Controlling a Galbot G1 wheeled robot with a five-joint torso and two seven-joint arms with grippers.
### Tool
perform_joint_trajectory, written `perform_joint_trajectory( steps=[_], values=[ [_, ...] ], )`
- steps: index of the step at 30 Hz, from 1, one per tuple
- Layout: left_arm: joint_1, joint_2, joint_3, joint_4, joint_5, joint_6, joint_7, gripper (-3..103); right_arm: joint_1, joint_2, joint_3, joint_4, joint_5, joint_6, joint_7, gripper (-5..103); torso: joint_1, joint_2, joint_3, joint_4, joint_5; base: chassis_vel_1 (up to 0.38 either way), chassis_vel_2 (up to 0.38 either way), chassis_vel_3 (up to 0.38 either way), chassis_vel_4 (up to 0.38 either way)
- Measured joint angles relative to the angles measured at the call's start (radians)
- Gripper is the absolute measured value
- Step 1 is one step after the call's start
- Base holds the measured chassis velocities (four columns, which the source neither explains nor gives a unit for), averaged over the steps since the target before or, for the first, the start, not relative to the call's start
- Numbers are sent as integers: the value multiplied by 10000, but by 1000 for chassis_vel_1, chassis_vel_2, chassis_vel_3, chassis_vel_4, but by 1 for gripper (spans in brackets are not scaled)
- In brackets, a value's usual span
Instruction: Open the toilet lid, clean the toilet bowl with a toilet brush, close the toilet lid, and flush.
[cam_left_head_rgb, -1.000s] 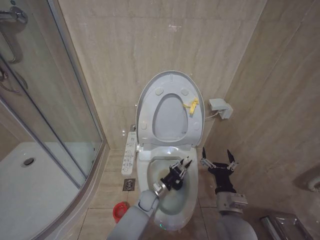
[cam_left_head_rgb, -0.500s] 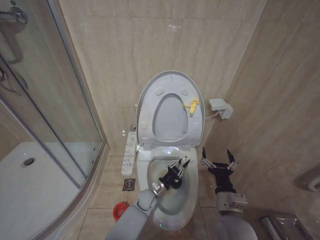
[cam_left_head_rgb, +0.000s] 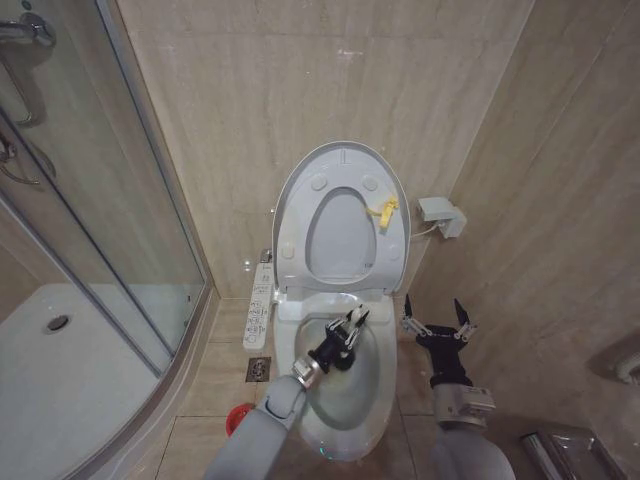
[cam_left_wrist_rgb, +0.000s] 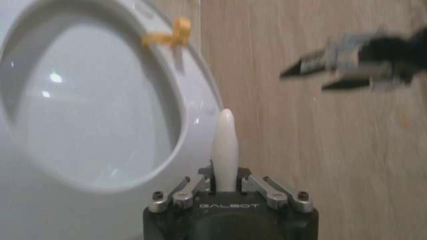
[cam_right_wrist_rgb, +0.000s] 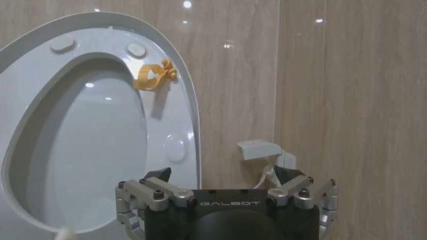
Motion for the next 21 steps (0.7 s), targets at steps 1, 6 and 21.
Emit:
perform_joint_trajectory(
  steps=[1, 6, 21],
  values=[
    [188, -58, 4, -383, 135, 40, -168, 20, 0, 0, 0, 0, 0, 0, 0, 100, 0, 0, 0, 1, 0, 0, 0, 0, 0],
    [745, -213, 6, -1393, 873, 65, -681, 20, 0, 0, -1, 0, 0, 0, 0, 100, 0, 0, 0, 1, 1, 0, 0, 0, 0],
    [1133, 288, -178, -1925, 1048, -39, -761, 20, 0, 0, 0, 0, 0, 0, 0, 100, 0, 0, 0, 4, 1, 0, 0, 0, 0]
  ],
)
